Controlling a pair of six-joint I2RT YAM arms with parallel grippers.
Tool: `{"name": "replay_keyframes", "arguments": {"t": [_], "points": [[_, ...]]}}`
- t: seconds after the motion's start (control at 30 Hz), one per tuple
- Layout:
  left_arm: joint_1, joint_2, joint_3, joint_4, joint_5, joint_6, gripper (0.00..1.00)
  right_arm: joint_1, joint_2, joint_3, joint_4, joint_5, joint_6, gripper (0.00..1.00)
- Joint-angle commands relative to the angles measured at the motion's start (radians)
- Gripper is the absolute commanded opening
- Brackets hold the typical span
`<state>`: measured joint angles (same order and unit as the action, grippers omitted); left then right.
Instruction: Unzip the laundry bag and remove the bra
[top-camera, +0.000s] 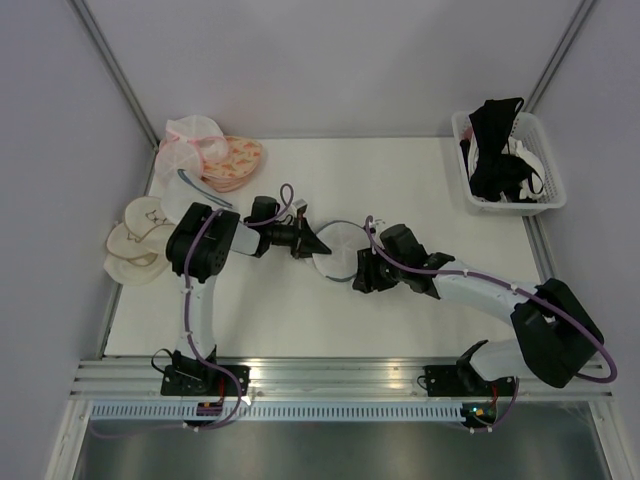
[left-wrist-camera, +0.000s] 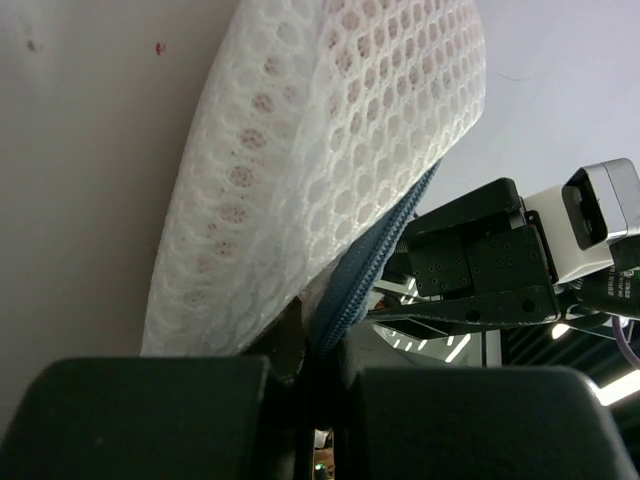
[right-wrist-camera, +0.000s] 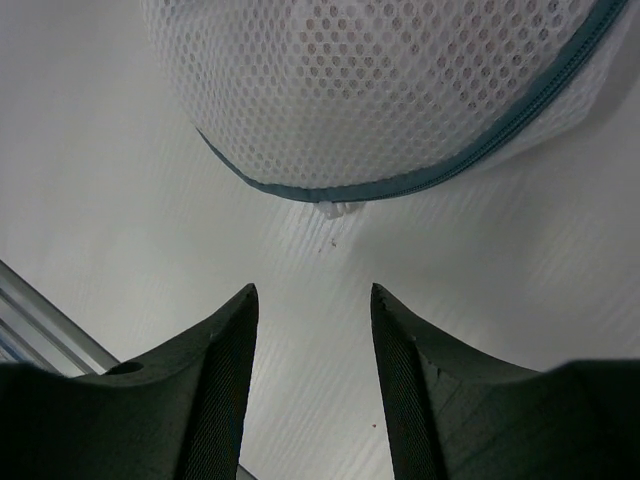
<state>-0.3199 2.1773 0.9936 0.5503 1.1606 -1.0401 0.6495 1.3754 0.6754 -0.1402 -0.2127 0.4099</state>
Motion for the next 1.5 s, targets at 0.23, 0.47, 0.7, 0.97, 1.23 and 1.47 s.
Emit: {"name": "replay_keyframes", "arguments": {"t": [0.23, 0.47, 0.7, 0.97, 1.23, 1.47], "points": [[0.001, 0.082, -0.069, 0.145, -0.045, -0.13, 0.02, -0.001, 0.14, -0.002, 0.191, -0.025, -0.006, 0.53], [0.001, 0.085, -0.096, 0.174, -0.053, -0.144, 0.02, 0.004, 0.194, -0.03, 0.307, 0.015, -0.005, 0.51], [0.001, 0.088, -0.111, 0.188, -0.05, -0.146, 0.02, 0.012, 0.223, -0.057, 0.389, 0.094, 0.003, 0.32], [0.002, 0.064, -0.102, 0.189, -0.038, -0.156, 0.02, 0.019, 0.137, -0.082, 0.315, 0.114, -0.019, 0.0], [-0.001, -0.158, -0.124, 0.116, -0.119, -0.147, 0.57, 0.022, -0.093, -0.089, 0.143, 0.044, -0.019, 0.01], [-0.018, -0.5, -0.236, -0.177, -0.32, -0.037, 0.75, 0.024, -0.21, -0.065, 0.028, -0.046, 0.0, 0.0]]}}
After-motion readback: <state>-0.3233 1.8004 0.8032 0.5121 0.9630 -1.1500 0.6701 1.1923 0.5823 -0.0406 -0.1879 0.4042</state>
